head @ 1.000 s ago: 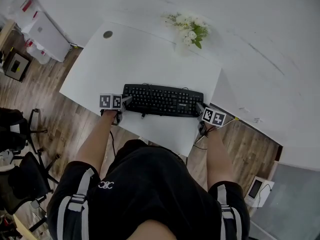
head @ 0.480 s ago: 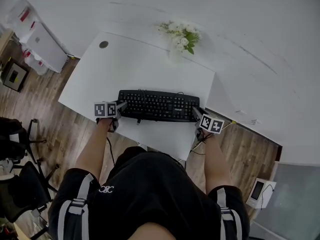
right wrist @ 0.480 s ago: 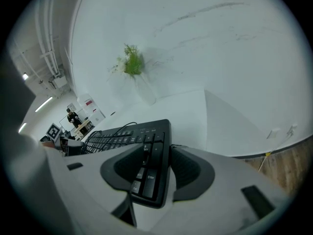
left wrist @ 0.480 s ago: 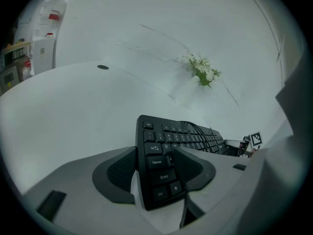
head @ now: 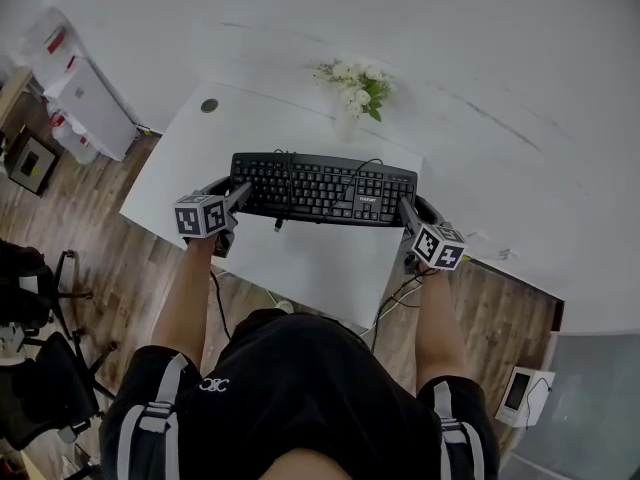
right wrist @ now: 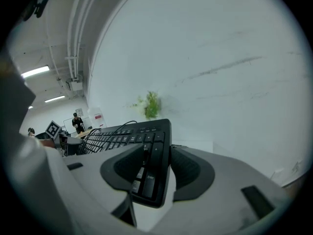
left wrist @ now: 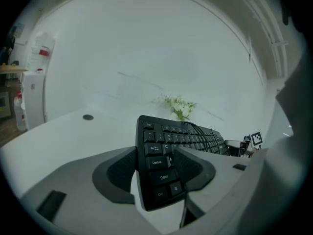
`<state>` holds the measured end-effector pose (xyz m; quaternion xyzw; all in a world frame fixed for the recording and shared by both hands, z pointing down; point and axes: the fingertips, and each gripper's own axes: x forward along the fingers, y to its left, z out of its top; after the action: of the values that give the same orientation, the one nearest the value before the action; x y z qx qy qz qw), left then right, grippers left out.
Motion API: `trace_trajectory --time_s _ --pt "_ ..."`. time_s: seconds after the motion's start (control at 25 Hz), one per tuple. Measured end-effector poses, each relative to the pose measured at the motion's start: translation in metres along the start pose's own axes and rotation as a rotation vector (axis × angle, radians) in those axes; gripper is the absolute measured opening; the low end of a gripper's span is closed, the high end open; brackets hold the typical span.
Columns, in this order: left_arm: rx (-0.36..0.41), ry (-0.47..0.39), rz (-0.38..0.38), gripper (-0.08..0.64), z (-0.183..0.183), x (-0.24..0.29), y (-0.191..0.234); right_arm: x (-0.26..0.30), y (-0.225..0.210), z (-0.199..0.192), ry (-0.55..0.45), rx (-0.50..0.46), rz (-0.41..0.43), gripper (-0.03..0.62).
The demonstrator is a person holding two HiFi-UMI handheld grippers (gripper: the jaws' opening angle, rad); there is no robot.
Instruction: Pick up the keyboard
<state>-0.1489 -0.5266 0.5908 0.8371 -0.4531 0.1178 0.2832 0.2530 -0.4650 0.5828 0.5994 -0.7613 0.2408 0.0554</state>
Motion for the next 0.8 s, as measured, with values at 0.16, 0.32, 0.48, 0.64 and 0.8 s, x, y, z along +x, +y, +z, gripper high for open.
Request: trace_trajectory --time_s 0.16,0.32,0.48,0.64,0.8 --pt "0.066 -0.142 -0.027 0.244 0.056 -0.026 -0.027 -0.025 0.017 0.06 -0.143 -0.045 0.012 0.181" --pt "0.111 -0.279 -0.051 0.244 0.106 -0.053 -0.055 -0.057 0.034 0.12 -0.294 -0.091 0.023 0.179" --pt "0.137 -0.385 -0.085 0.245 0.145 -0.072 -0.079 -0.086 0.047 0.171 -0.425 -0.133 0.033 0.173" --pt "0.154 -0.455 -0.107 0.245 0.168 -0.087 -0.093 -0.108 0.056 0.201 -0.497 -0.16 0.033 0.156" --pt "0.158 -0.484 -0.105 0.245 0.177 -0.092 -0.1 -0.113 0.055 0.207 -0.508 -0.142 0.039 0.15"
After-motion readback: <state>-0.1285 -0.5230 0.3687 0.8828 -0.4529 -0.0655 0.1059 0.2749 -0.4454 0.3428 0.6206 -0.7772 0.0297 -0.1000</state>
